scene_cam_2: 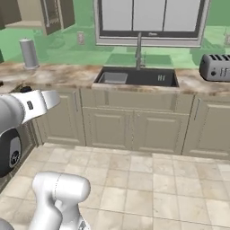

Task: Move the ketchup and shaker from the cabinet to the dining counter.

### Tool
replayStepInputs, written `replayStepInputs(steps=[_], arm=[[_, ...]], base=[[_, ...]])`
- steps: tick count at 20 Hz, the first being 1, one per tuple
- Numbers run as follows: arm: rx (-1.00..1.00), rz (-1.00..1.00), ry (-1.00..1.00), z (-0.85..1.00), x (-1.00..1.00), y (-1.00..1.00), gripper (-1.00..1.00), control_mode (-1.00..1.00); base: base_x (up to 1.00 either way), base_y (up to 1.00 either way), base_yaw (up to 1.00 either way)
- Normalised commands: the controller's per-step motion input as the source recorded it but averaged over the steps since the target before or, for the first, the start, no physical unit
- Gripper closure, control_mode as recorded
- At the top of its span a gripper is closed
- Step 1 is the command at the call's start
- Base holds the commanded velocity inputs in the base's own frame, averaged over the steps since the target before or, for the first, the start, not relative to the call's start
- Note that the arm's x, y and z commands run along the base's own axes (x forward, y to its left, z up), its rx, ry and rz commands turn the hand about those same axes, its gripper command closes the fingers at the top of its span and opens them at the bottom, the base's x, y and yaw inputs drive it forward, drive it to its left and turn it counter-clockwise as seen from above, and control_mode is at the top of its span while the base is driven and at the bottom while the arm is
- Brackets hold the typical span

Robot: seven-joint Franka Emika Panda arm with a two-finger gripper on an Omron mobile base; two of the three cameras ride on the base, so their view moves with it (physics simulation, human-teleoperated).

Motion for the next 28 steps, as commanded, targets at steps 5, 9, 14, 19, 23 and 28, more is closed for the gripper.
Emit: replayStepInputs(steps=[5,9,14,19,23,28], arm=[[0.00,0.00,0.00,0.00,0.00,0.00,1.00,1.00],[0.00,0.00,0.00,0.00,0.00,0.00,1.00,1.00],[0.00,0.00,0.00,0.00,0.00,0.00,1.00,1.00],[0.00,0.00,0.00,0.00,0.00,0.00,1.00,1.00],[0.00,0.00,0.00,0.00,0.00,0.00,1.00,1.00],[0.00,0.00,0.00,0.00,0.00,0.00,1.00,1.00]], base=[[-0.99,-0.46,-0.13],[-1.00,-0.64,-0.12],[-0.98,-0.64,-0.11],[-0.86,-0.79,-0.12],[-0.55,-0.83,-0.12],[-0.22,-0.97,-0.10]])
